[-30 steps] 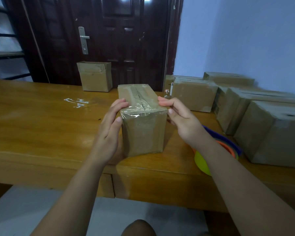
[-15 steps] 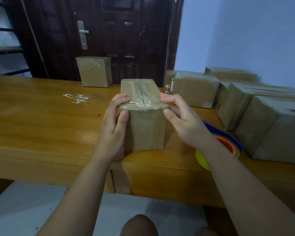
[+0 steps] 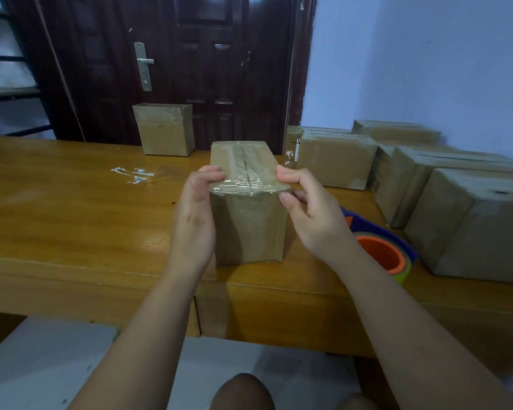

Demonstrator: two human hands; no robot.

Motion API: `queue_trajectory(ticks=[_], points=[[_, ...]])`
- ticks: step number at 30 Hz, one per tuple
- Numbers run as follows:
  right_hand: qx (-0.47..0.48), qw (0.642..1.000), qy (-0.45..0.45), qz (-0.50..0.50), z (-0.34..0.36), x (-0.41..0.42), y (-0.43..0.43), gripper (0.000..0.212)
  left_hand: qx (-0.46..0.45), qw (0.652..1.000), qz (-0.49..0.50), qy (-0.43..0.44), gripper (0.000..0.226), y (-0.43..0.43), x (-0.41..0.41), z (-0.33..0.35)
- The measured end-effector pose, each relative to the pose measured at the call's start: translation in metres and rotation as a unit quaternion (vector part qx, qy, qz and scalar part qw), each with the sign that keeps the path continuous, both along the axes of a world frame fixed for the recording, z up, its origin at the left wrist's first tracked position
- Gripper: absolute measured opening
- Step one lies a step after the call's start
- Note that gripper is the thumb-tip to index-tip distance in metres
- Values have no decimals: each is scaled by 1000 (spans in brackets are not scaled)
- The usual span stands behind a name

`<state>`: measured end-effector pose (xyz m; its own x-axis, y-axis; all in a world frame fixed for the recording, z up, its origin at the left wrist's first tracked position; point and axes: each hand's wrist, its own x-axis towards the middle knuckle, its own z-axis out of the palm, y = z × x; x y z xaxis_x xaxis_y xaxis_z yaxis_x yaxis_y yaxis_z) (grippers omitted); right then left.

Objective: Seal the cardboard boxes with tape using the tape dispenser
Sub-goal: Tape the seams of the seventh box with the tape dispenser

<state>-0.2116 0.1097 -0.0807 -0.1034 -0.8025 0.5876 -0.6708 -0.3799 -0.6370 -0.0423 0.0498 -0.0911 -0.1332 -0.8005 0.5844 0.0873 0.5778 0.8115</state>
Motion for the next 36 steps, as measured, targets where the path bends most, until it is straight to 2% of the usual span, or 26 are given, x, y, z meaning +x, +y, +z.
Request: queue_trajectory(ticks=[3, 6, 9, 12, 16, 22, 27, 32, 36], points=[[49, 998, -21, 32, 4, -2, 8, 28, 18, 997, 66, -28, 28, 8, -7, 12], [70, 995, -53, 48, 12, -3, 13, 33, 47, 996, 67, -30, 10, 8, -8, 12], [63, 996, -57, 4, 19, -2, 10, 47, 33, 997, 62, -33, 18, 11, -7, 7], [65, 995, -80, 10, 19, -2, 5, 16, 11, 998, 54, -38, 27, 13, -6, 4], [68, 992, -103, 30, 16, -4, 5, 20, -1, 999, 35, -37, 41, 11, -3, 1], [58, 992, -101, 48, 14, -6, 6, 24, -14, 998, -55, -24, 28, -3, 10, -12], [32, 997, -70, 32, 10, -4, 5, 25, -27, 999, -40, -19, 28, -1, 8, -11], [-6, 997, -78, 5, 4, 5, 4, 24, -40, 999, -18, -25, 29, -1, 7, -13], [-6, 997, -80, 12, 3, 4, 6, 22, -68, 996, -2, -61, 29, -3, 10, -15]])
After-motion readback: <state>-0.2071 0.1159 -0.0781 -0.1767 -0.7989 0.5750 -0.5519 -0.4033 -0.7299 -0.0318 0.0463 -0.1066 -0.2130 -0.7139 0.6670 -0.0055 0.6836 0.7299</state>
